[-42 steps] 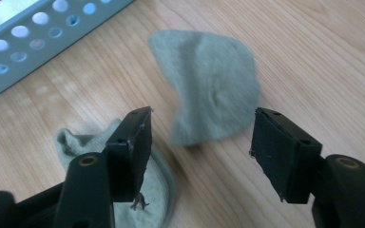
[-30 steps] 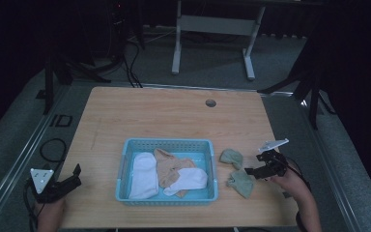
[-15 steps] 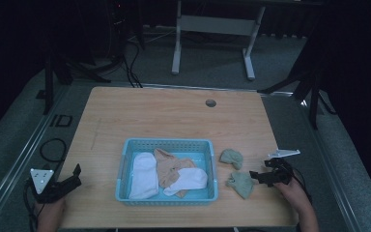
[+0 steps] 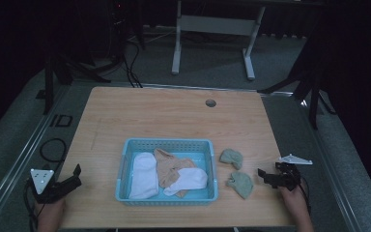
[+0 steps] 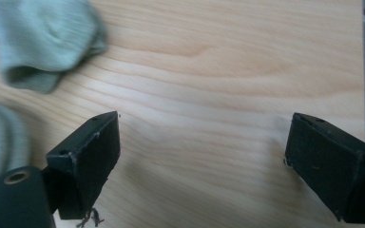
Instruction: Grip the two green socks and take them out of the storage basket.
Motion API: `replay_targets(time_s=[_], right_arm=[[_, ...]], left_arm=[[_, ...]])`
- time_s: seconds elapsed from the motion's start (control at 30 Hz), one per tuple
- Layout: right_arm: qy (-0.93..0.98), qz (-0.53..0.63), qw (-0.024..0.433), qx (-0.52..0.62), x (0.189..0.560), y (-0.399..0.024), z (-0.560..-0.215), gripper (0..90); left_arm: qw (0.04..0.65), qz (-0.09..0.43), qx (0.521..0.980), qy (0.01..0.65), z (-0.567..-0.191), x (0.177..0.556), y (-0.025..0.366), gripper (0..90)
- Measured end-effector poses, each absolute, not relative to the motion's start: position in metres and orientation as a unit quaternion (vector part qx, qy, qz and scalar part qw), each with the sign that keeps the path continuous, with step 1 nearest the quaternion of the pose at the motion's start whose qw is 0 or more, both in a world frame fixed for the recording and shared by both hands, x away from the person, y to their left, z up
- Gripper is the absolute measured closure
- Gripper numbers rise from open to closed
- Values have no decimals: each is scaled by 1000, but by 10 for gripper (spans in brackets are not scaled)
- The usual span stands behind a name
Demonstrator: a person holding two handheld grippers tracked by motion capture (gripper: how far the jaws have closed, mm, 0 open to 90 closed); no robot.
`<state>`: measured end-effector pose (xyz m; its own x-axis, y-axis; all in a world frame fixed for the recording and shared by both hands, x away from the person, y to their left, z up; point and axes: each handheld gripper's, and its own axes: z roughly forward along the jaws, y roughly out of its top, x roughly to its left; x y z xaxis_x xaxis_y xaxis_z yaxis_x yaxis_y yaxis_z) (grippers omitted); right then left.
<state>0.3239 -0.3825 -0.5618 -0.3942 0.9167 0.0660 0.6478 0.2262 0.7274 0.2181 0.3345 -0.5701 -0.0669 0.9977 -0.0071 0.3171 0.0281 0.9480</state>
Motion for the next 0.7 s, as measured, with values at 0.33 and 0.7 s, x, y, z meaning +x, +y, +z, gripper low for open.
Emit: replay_targets(time_s=[0.33,0.7], right_arm=[[715,360,266,536,313,-386,-562,123],[709,360,283,537,311,-385,-561,131]], left_arm=[[403,425,552,594,-570,218,335,4],[402,424,553,595,-570,218,335,4]])
